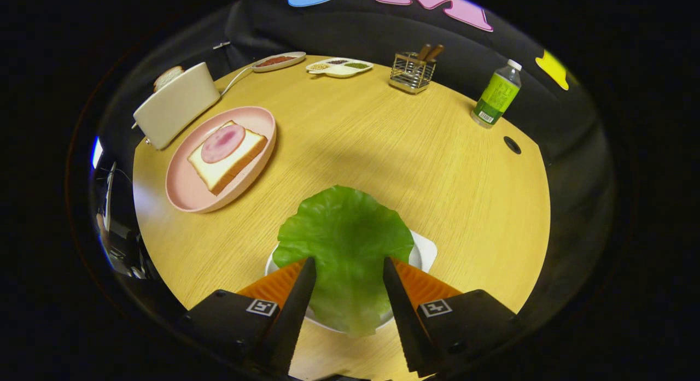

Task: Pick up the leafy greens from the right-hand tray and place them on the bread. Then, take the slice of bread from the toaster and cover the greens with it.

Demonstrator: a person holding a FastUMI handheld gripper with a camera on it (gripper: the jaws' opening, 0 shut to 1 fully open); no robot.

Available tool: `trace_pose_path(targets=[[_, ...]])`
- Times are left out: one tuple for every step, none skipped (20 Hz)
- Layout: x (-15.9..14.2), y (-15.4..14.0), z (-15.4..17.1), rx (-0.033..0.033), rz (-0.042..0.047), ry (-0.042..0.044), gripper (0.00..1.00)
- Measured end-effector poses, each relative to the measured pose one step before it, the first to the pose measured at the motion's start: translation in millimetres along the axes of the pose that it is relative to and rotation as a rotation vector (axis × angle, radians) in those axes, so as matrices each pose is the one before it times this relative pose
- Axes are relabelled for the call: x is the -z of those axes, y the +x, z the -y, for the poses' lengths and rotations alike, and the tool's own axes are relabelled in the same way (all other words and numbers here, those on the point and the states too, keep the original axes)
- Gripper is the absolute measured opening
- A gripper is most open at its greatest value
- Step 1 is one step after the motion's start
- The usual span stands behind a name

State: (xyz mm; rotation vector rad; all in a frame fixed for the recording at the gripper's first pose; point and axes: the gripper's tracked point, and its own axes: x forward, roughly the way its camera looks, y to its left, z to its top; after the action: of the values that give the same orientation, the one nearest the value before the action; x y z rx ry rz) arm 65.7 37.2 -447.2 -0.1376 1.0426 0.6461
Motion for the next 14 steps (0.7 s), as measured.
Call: trace_pose_path(targets=[[-0.79, -0.07, -3.46, -0.02411, -0.00009, 0.0129, 0.78], [-0.34, 4.02, -0.8, -0.00374, -0.0008, 0.01739, 0.78], [1.13, -0.52, 0.35, 0.00198, -0.00286, 0.00565, 0.73], [0.01, -1.49, -0.87, -0.00464, -0.00228, -0.00445, 0.72], [-0.12, 1.05, -0.18, 0.0, -0.00057, -0.00727, 0.68], [-1.38, 0.68, -2.2, -0.00186, -0.00098, -0.00952, 0.59], [0.59, -0.42, -2.39, 0.00469, 0.00619, -0.01384, 0.38], [0.43, -0.23, -0.97, 0.01102, -0.0028, -0.01239, 0.23], [-1.26, -1.13, 0.94, 0.01731, 0.0051, -0.01728, 0.11], [-0.2, -1.19, 1.56, 0.02036, -0.0011, -0.01011, 0.11], [-1.91, -3.31, -0.1, 0.01645, 0.00756, 0.00417, 0.11], [-3.66, -4.85, 0.25, 0.00939, 0.01503, 0.01327, 0.11], [-4.87, -6.41, -0.78, 0.00392, 0.01919, 0.01489, 0.11], [-6.03, -7.78, 0.09, 0.00439, 0.0178, 0.0134, 0.11]])
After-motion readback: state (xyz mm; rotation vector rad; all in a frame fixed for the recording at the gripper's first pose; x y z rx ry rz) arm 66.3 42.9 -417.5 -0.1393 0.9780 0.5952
